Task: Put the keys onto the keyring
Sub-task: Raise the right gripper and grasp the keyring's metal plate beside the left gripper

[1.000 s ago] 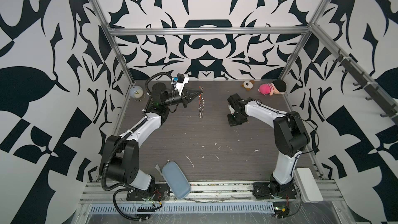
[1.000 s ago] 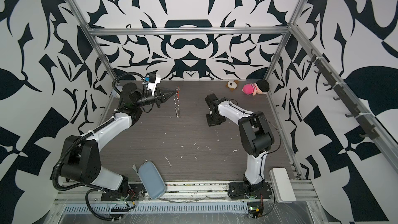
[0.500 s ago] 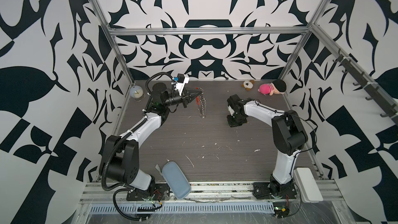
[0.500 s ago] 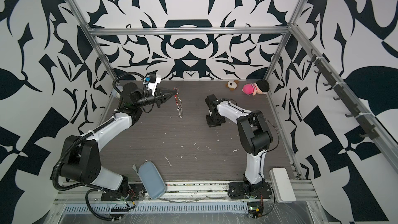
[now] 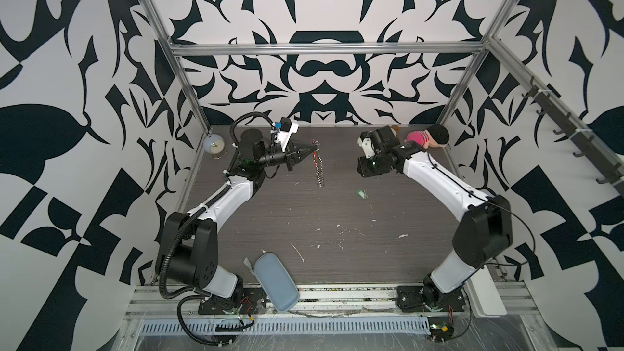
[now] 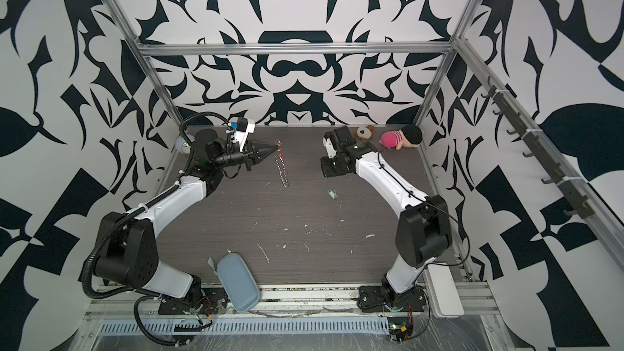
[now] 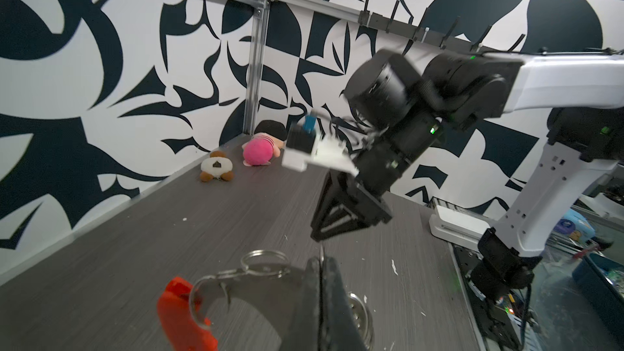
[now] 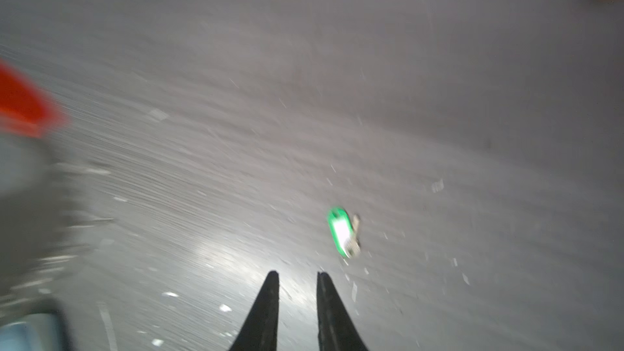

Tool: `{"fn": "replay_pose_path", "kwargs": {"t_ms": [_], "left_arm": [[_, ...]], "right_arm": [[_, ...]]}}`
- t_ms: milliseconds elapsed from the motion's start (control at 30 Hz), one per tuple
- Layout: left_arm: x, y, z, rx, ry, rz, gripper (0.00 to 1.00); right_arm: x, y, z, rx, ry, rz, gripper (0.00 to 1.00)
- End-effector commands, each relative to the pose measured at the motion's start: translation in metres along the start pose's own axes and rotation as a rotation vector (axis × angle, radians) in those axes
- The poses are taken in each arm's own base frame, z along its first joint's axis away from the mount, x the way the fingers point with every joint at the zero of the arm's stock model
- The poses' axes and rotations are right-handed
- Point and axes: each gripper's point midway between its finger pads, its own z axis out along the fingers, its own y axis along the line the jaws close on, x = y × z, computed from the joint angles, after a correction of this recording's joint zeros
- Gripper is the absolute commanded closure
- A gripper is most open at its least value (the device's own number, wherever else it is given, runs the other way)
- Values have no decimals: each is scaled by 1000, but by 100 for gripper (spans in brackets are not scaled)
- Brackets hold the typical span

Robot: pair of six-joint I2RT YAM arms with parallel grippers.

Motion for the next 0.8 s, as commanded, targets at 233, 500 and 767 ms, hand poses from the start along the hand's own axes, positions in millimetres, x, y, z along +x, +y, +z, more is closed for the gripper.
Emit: {"fn": "replay_pose_path", "kwargs": {"t_ms": [233,500,767], "left_arm": [[-13,-15,5,119,27,-12,100],[-32,-17,5,122,-24,-33,100],[-49,-11,6,129,-106,-78,100]], "right_arm": [[-87,130,-90,-722,-345,-108,72],[-94,160,-102,-891,-354,-123,79],[-94,166,-102,-922,-352,-118,85]]}}
